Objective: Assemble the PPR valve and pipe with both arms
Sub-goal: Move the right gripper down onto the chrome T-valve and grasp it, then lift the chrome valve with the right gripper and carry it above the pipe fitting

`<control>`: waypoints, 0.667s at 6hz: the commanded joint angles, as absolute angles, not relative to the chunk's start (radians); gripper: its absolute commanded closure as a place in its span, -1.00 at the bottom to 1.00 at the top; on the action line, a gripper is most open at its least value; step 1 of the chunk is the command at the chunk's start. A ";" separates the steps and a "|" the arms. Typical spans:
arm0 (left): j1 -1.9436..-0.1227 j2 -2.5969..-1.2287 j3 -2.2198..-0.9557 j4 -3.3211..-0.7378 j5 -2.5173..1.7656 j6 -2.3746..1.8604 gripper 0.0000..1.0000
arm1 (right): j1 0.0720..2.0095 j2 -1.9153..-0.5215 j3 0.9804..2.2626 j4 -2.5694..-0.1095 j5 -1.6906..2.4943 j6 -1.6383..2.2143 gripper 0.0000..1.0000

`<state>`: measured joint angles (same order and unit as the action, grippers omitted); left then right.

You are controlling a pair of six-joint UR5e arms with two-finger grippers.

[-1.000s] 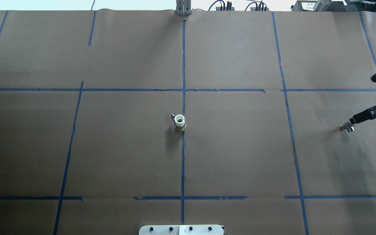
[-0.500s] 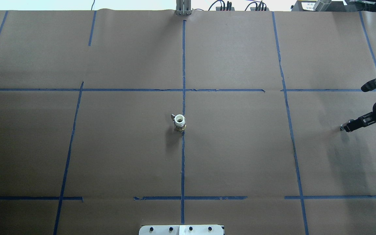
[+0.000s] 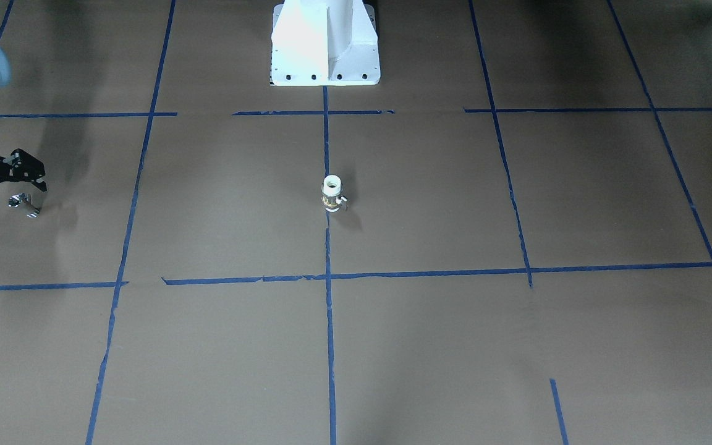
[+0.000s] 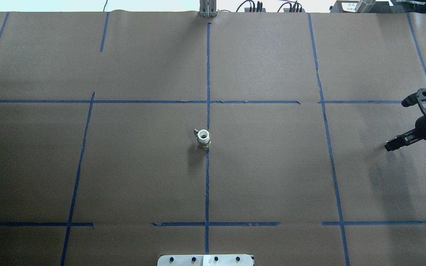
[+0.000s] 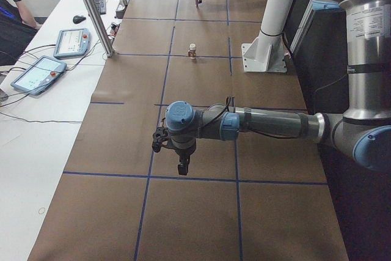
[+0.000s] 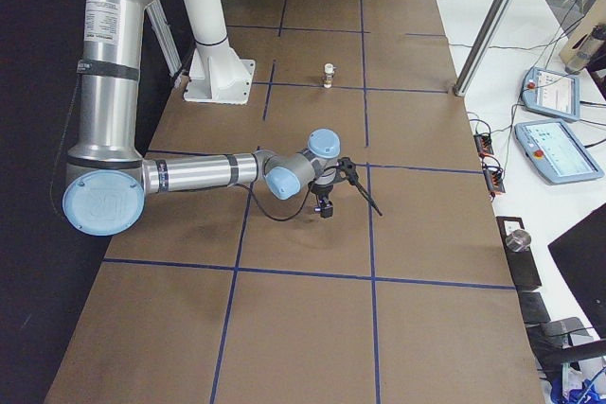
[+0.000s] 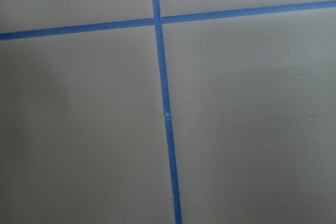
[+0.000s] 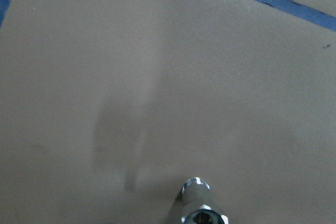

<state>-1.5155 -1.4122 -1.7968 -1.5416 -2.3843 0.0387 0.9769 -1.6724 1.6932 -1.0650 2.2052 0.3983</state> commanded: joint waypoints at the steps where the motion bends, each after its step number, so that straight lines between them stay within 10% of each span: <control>1: -1.516 -1.411 -1.799 -1.542 -2.385 0.038 -1.00 | 0.976 -1.660 1.686 -1.065 2.194 0.397 -0.90; 3: -1.517 -1.411 -1.802 -1.542 -2.385 0.037 -1.00 | 0.979 -1.663 1.695 -1.065 2.177 0.397 0.73; 4: -1.516 -1.411 -1.804 -1.542 -2.385 0.034 -1.00 | 0.980 -1.670 1.698 -1.065 2.172 0.397 0.94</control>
